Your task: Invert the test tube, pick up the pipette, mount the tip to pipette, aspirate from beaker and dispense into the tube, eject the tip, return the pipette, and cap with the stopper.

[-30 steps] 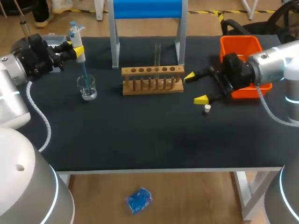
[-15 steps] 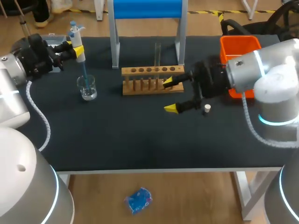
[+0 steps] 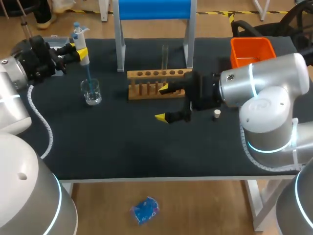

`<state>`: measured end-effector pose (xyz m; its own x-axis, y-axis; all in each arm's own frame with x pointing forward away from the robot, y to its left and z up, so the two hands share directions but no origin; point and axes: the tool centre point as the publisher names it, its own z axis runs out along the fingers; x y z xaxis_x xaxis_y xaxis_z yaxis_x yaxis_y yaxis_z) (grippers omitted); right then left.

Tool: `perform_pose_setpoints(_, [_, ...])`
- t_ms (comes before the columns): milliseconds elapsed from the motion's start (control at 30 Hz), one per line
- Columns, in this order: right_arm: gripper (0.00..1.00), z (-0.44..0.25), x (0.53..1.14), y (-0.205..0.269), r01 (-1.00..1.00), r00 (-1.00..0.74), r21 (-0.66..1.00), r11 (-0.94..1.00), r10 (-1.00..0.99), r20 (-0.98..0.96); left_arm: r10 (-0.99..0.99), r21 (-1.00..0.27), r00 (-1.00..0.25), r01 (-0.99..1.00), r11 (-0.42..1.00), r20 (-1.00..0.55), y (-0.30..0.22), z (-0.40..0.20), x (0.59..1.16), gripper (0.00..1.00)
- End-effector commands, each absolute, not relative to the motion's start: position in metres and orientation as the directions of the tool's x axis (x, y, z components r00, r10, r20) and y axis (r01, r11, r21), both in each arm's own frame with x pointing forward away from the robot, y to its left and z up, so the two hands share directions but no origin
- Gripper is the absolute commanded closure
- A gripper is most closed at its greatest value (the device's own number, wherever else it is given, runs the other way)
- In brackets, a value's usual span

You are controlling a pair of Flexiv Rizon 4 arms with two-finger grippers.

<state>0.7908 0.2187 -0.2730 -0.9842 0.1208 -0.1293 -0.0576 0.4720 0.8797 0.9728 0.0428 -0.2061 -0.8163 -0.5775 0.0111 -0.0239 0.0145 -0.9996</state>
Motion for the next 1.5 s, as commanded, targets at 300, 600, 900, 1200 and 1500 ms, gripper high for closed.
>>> perform_pose_setpoints(300, [0.0, -0.307, 0.796, 0.266, 0.007, -0.973, 0.836, 0.549, 0.197, -0.122, -0.578, -1.0, -0.816, -0.022, 0.014, 0.01, 0.042, -0.206, 0.972, 1.0])
perform_pose_setpoints(600, [0.0, -0.334, 0.809, 0.302, 0.006, -0.967, 0.816, 0.579, 0.212, -0.143, -0.578, -1.0, -0.816, -0.022, 0.014, 0.01, 0.042, -0.206, 0.972, 1.0])
perform_pose_setpoints(900, [0.0, -0.364, 0.827, 0.327, 0.029, -0.962, 0.819, 0.572, 0.239, -0.133, -0.578, -1.0, -0.816, -0.022, 0.014, 0.01, 0.042, -0.206, 0.972, 1.0])
perform_pose_setpoints(1200, [0.0, -0.383, 0.845, 0.348, 0.068, -0.957, 0.825, 0.561, 0.27, -0.105, -0.578, -1.0, -0.816, -0.022, 0.014, 0.01, 0.042, -0.206, 0.972, 1.0])
perform_pose_setpoints(1500, [0.0, -0.392, 0.854, 0.36, 0.085, -0.956, 0.826, 0.557, 0.281, -0.09, -0.578, -1.0, -0.816, -0.022, 0.014, 0.01, 0.042, -0.206, 0.972, 1.0])
